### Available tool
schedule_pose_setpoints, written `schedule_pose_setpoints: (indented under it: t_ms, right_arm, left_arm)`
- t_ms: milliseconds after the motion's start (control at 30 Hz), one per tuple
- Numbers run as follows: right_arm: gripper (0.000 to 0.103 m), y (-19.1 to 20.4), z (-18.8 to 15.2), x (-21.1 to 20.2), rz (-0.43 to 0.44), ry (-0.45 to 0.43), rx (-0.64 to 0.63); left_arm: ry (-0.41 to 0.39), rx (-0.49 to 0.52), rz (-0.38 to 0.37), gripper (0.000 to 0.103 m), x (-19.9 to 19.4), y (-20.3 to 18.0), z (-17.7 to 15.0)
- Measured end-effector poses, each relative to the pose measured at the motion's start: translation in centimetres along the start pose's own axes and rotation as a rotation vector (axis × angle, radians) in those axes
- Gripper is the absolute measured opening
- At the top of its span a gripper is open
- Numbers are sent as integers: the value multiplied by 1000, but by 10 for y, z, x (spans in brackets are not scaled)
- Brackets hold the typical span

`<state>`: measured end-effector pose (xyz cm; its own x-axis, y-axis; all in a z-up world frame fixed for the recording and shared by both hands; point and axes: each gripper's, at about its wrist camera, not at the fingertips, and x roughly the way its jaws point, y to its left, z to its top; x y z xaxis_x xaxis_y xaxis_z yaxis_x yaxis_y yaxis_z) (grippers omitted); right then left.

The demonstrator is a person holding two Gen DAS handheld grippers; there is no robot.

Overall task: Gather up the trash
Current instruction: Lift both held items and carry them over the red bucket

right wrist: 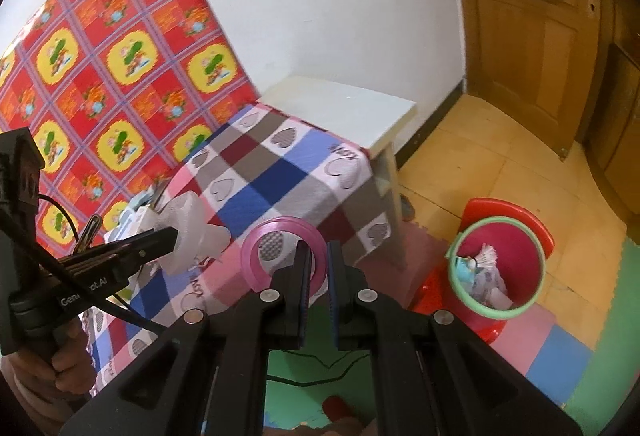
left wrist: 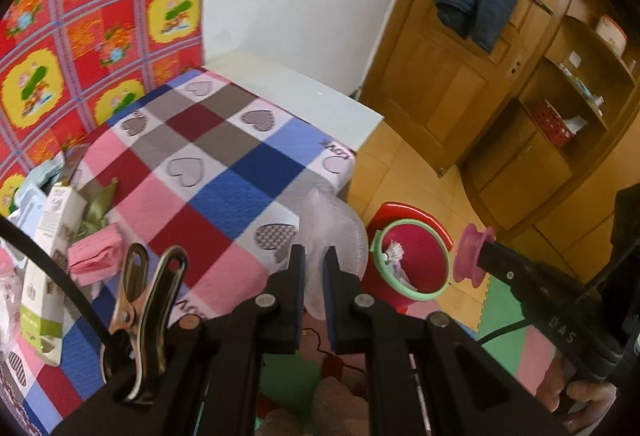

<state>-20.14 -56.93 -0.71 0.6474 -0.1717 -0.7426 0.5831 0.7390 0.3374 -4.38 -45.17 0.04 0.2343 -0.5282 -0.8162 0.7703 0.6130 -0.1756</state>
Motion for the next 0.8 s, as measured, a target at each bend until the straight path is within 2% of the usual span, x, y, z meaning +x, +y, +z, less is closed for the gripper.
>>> schedule_pose_setpoints:
  t_ms: [367, 800]
  right_arm:
    - [9, -58, 1, 1, -61, 21, 81]
    - [9, -134, -3, 8, -132, 50, 158]
  left_arm:
    - [44, 59, -49, 8, 31, -45, 10]
    - [105, 152, -128, 8, 86, -113, 17]
